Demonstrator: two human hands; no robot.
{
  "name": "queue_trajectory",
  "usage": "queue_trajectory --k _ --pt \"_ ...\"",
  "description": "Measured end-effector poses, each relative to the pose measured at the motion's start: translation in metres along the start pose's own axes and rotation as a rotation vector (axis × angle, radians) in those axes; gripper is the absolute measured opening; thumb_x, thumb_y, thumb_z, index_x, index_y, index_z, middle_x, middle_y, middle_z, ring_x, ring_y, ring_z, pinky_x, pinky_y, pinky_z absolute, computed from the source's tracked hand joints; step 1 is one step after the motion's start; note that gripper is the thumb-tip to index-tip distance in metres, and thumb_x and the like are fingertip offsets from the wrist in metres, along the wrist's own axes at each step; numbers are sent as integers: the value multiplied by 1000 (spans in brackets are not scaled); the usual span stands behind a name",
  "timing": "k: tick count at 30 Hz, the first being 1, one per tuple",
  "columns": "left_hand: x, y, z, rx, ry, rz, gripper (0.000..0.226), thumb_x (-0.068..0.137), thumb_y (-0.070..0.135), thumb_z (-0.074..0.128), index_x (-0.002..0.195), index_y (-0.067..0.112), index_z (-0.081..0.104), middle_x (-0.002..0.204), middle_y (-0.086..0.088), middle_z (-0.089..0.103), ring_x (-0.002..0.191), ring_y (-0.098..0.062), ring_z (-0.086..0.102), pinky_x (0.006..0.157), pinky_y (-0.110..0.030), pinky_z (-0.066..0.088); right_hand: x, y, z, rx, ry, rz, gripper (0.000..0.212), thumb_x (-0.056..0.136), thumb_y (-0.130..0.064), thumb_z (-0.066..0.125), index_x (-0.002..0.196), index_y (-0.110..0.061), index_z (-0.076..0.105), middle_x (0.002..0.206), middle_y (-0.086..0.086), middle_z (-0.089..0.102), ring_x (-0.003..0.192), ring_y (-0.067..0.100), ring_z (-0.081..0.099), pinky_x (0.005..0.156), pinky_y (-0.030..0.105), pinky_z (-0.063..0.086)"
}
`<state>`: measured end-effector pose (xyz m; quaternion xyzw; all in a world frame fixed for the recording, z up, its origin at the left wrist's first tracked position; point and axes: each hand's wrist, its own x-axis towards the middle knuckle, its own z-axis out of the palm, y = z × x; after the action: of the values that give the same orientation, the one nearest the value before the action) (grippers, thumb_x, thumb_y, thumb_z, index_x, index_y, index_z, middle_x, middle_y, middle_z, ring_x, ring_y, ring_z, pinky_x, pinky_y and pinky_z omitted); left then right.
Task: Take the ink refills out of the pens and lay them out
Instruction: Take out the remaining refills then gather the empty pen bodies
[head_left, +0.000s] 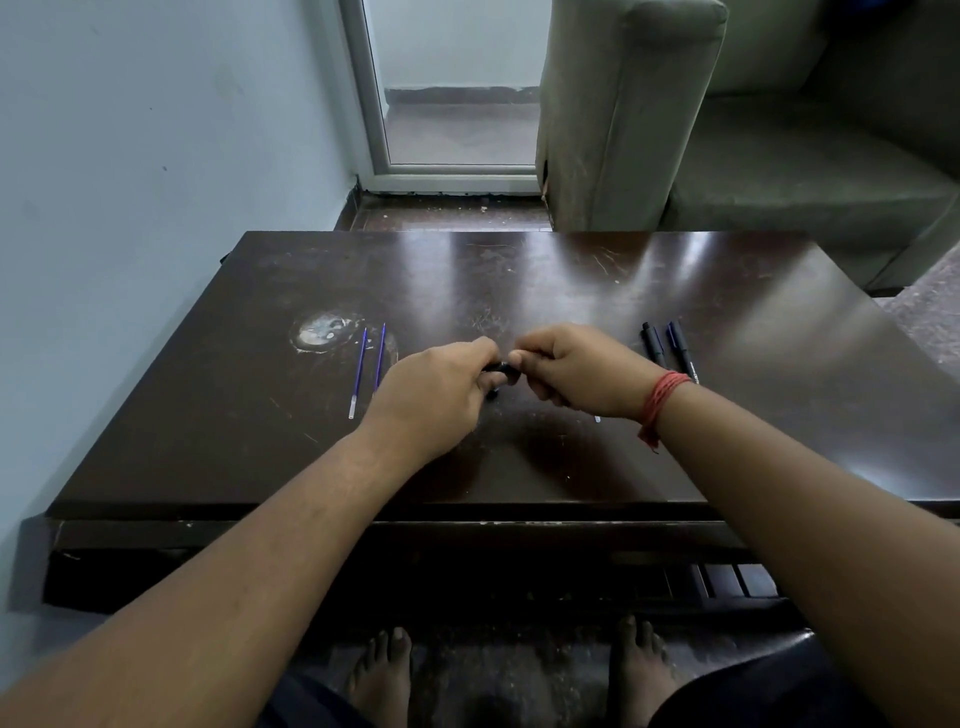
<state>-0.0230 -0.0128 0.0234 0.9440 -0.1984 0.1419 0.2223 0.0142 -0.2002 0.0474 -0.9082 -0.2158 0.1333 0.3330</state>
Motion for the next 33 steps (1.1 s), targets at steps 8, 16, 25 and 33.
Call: queue_trajectory --k 8,16,25,33 --pt "3 -1 -5 -236 18 -89 11 94 31 52 85 25 56 67 4 64 63 -24 60 59 -43 51 3 -4 -6 -141 158 -188 24 99 -27 54 83 -16 67 60 -7 54 53 2 46 50 12 35" --pt "2 -4 -7 -336 -72 -137 24 105 23 46 90 14 62 63 2 63 54 -11 55 55 -27 45 0 -7 -5 -67 202 -306 10 89 -11 69 98 -13 66 87 -7 62 81 3 57 71 13 47" --pt "-2 -5 -5 -155 -44 -7 21 103 31 45 85 24 53 65 3 61 54 -17 55 54 -45 49 -5 -8 -1 79 203 -79 19 99 -23 55 87 -12 64 65 2 63 46 11 58 46 29 53" --pt "-2 -9 -6 -187 -34 -66 25 101 35 43 89 20 59 64 4 62 53 -16 56 54 -45 50 -5 -11 4 242 264 -83 13 94 -24 65 94 -11 60 83 6 67 65 20 69 59 34 61"
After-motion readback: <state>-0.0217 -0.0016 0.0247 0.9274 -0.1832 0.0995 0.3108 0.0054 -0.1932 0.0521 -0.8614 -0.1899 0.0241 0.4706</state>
